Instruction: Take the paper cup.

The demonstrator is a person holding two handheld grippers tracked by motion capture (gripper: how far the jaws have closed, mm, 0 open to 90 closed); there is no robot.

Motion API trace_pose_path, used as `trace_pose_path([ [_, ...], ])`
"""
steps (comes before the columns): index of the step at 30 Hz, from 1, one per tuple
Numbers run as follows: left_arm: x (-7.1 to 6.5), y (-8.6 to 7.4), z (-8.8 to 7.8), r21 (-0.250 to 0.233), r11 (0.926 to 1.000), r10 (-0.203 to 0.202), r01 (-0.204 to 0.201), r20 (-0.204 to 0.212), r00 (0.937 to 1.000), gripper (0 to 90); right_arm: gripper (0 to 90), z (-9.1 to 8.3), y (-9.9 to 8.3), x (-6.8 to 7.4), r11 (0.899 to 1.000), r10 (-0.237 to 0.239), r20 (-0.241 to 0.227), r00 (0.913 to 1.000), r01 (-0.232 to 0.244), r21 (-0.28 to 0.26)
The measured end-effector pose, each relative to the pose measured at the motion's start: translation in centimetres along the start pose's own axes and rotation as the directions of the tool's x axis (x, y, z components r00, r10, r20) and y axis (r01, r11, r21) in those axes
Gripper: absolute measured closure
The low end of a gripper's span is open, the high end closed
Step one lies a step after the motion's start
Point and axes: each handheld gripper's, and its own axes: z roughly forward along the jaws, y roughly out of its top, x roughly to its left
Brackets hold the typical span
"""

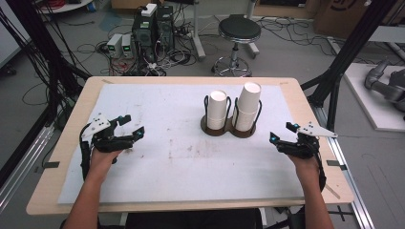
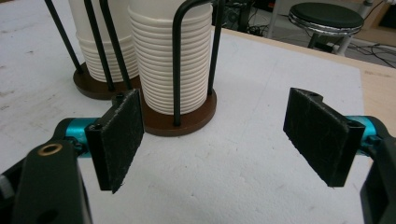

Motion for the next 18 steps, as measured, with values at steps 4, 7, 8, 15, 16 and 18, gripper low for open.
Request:
trace_pose_path([
  [4, 0.0, -0.1, 0.2, 0.008, 1.0, -0.005, 0.005, 0.005, 1.0, 20.5, 20.8, 0.1, 0.0, -0.1, 1.0, -0.001, 0.001, 1.0, 0.001, -0.008],
  [7, -0.1, -0.1, 0.4, 0.013, 0.9999, -0.007, 0.007, 0.006, 1.0, 20.5, 20.8, 0.1, 0.0, -0.2, 1.0, 0.015, -0.005, 0.9999, -0.015, -0.012],
  [8, -0.1, -0.2, 0.5, 0.013, 0.9999, -0.006, 0.006, 0.008, 1.0, 20.5, 20.8, 0.1, 0.0, -0.2, 1.0, 0.019, -0.01, 0.9998, -0.019, -0.013],
  [15, -0.3, -0.1, 0.6, 0.015, 0.9999, -0.001, 0.001, 0.006, 1.0, 20.5, 20.8, 0.4, 0.6, 0.7, 0.999, 0.012, -0.044, 0.999, -0.014, -0.032],
  [16, -0.3, -0.1, 0.6, 0.016, 0.9999, 0.0, 0.0, 0.006, 1.0, 20.5, 20.8, 0.5, 0.7, 0.9, 0.999, 0.013, -0.052, 0.9986, -0.015, -0.033],
  [18, -0.4, -0.2, 0.5, 0.015, 0.9999, -0.002, 0.002, 0.005, 1.0, 20.5, 20.8, 0.7, 1.0, 1.2, 0.999, 0.013, -0.066, 0.9978, -0.015, -0.036],
])
